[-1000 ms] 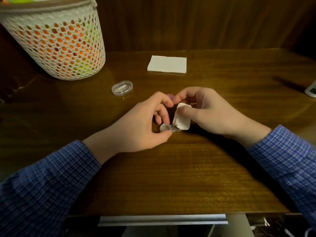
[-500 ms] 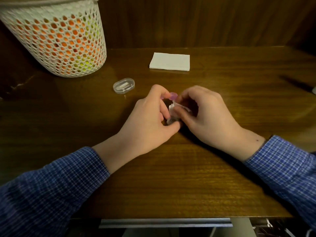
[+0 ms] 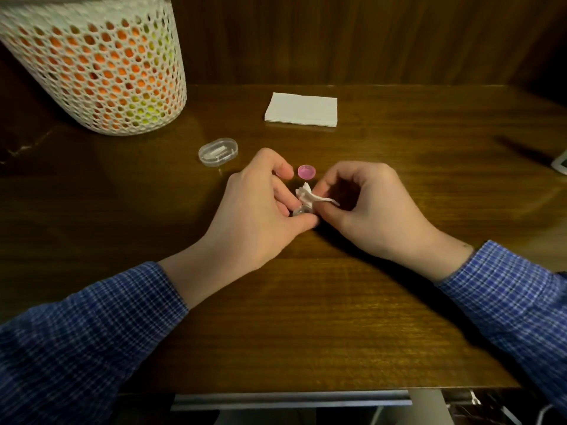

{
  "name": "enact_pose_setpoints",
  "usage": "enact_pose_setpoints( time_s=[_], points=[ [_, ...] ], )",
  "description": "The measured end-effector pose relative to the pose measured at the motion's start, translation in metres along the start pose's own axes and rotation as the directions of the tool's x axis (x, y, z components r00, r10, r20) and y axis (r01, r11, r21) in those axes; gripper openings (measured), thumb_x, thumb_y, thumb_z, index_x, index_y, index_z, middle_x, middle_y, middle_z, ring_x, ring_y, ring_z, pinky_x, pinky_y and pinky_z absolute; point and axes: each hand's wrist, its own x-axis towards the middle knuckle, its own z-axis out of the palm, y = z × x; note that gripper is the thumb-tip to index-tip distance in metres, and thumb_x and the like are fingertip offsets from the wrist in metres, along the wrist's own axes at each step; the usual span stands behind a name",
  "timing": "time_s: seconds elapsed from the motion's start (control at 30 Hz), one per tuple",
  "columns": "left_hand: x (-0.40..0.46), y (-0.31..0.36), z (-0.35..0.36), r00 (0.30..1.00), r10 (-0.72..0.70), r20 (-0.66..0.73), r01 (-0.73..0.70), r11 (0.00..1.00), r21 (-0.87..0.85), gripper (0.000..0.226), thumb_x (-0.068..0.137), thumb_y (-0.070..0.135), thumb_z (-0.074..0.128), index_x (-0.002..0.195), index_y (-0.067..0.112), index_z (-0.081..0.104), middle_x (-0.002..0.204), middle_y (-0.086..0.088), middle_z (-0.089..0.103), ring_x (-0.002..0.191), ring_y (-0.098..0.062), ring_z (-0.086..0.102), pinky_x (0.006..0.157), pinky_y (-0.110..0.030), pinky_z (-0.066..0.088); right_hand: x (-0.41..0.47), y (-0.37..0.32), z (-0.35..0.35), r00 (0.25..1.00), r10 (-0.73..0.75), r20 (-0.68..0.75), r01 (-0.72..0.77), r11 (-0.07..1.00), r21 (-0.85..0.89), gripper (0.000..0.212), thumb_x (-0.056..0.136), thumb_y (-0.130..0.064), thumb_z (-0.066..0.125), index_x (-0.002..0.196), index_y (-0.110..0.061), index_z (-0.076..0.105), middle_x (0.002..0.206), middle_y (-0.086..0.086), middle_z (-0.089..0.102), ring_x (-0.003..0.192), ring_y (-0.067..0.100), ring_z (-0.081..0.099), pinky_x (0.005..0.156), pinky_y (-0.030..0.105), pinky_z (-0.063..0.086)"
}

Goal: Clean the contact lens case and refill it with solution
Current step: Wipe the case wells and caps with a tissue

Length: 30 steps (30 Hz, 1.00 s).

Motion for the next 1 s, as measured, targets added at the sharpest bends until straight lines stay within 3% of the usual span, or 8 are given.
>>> enact_pose_setpoints(
  time_s=[0.13,0.33,0.6,0.7,0.77,0.8,0.9,1.0],
  points=[
    [0.0,0.001,0.0,1.0,0.005,-0.01,-0.005,1.0,0.001,0.06,0.068,0.033,0.096,0.109,0.033,0.052,0.073,0.017,0.07,0.072,0.012,0.068,0.062,-0.004,0.051,-0.001,-0.001,-0.005,0.999,0.016,0.037,-0.015,1.0,-0.026,0.014,0.084,-0.018,0.082,0.084,-0.03,0.074,0.086,-0.02,0.071,0.086,-0.006,0.066,0.078,0.009,0.051],
    [-0.001,0.002,0.001,1.0,-0.001,-0.013,0.001,1.0,0.02,0.059,0.068,0.033,0.096,0.107,0.034,0.052,0.075,0.016,0.07,0.071,0.012,0.067,0.061,-0.006,0.053,0.001,-0.007,0.0,0.999,0.051,0.01,-0.051,0.999,-0.007,0.01,0.087,-0.019,0.08,0.084,-0.028,0.076,0.087,-0.02,0.071,0.087,-0.005,0.065,0.097,0.031,0.054],
    [-0.002,0.003,0.0,1.0,-0.012,0.004,0.012,1.0,0.012,0.056,0.07,0.033,0.095,0.11,0.03,0.055,0.078,0.015,0.072,0.071,0.011,0.068,0.06,-0.007,0.053,0.004,-0.004,-0.021,0.974,0.05,0.222,-0.034,0.997,-0.076,0.007,0.083,-0.021,0.082,0.083,-0.028,0.08,0.079,-0.014,0.075,0.08,-0.003,0.068,0.071,0.01,0.053],
    [-0.001,0.0,-0.003,0.999,-0.027,0.038,0.028,0.999,-0.03,0.054,0.073,0.028,0.093,0.115,0.027,0.059,0.082,0.013,0.074,0.071,0.006,0.07,0.059,-0.009,0.053,0.006,0.006,-0.036,0.971,0.143,0.193,-0.176,0.97,0.168,0.008,0.083,-0.017,0.082,0.084,-0.024,0.078,0.083,-0.004,0.077,0.074,0.004,0.07,0.067,0.015,0.056],
    [-0.001,0.0,-0.005,0.998,-0.025,0.061,0.027,0.999,-0.04,0.054,0.075,0.026,0.092,0.118,0.026,0.059,0.086,0.013,0.075,0.072,0.005,0.071,0.059,-0.011,0.054,0.009,0.012,-0.039,0.952,0.27,0.142,-0.304,0.875,0.377,0.011,0.086,-0.011,0.079,0.086,-0.021,0.077,0.088,0.001,0.077,0.071,0.007,0.07,0.066,0.021,0.059],
    [-0.001,0.0,-0.006,0.997,-0.018,0.072,0.021,0.999,-0.044,0.054,0.075,0.026,0.092,0.118,0.026,0.059,0.088,0.013,0.075,0.073,0.004,0.071,0.06,-0.012,0.055,0.01,0.015,-0.037,0.947,0.299,0.117,-0.321,0.867,0.381,0.012,0.087,-0.011,0.078,0.086,-0.023,0.077,0.087,-0.001,0.077,0.071,0.006,0.07,0.066,0.02,0.059],
    [0.0,0.001,-0.006,0.995,0.006,0.1,-0.001,0.998,-0.055,0.054,0.076,0.023,0.092,0.117,0.028,0.057,0.091,0.013,0.075,0.076,0.004,0.072,0.064,-0.015,0.057,0.015,0.017,-0.023,0.983,0.162,0.091,-0.174,0.974,0.148,0.017,0.092,-0.014,0.074,0.088,-0.031,0.076,0.081,-0.01,0.075,0.082,-0.003,0.069,0.071,0.01,0.054],
    [0.002,0.001,-0.007,0.994,-0.007,0.106,0.014,0.998,-0.057,0.053,0.075,0.023,0.092,0.114,0.028,0.057,0.093,0.013,0.076,0.076,0.003,0.072,0.065,-0.016,0.058,0.019,0.012,-0.02,0.972,0.056,0.226,-0.057,0.998,-0.001,0.019,0.096,-0.016,0.069,0.093,-0.034,0.075,0.093,-0.02,0.073,0.089,-0.007,0.066,0.076,0.003,0.047]
  ],
)
